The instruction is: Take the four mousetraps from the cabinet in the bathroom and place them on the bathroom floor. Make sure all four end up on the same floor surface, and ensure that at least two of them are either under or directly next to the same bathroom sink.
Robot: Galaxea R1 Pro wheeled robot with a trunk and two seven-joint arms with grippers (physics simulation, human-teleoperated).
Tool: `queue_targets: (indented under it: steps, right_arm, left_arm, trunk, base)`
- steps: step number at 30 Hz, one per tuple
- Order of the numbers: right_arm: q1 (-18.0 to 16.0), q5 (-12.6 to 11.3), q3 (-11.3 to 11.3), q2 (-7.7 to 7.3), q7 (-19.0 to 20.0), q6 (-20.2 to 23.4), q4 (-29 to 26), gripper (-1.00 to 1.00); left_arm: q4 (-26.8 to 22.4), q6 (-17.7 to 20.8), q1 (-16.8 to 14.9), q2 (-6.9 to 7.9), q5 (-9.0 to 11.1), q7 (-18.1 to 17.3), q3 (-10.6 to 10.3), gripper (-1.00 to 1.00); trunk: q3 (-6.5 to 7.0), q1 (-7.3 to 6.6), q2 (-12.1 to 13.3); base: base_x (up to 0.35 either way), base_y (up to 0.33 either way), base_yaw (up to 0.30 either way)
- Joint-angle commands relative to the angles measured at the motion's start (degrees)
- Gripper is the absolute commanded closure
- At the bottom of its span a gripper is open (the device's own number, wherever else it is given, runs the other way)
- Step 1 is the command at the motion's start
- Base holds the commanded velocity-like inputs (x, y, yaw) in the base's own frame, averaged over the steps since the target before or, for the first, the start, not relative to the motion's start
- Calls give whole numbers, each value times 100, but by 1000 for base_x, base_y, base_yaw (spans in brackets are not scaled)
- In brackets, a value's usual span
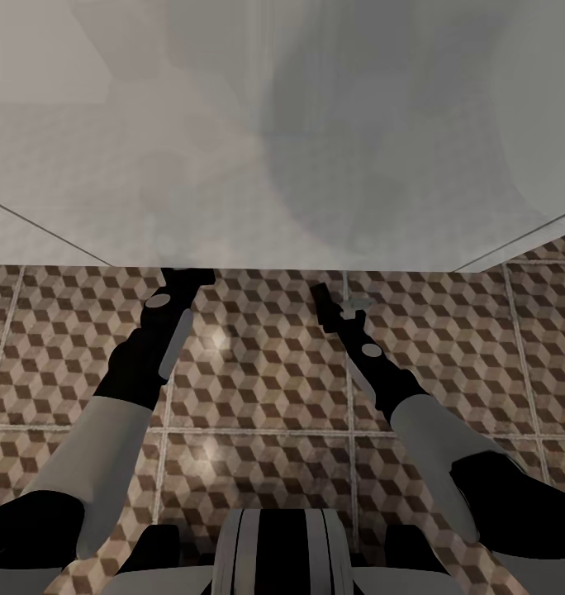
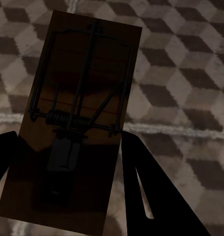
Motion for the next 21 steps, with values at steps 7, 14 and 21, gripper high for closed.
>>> queue_targets:
  steps: [7,14,21]
  right_arm:
    - [-4,-60,46,-5,-30,-23,6,100]
    - [-4,-67,46,-5,-28,-23,2,100]
    - [-4,-68,46,-5,-27,-23,-2,100]
  left_arm:
    - [-6,26,-2,4,39,50,-15,100]
    - [-7,26,0,3,39,50,-15,100]
    - [-4,26,1,3,39,50,-15,100]
  trunk:
    - [-3,-1,-1]
    - [-3,-1,-1]
    - [-3,-1,-1]
  base:
    - [0,0,0]
    - [0,0,0]
    - [0,0,0]
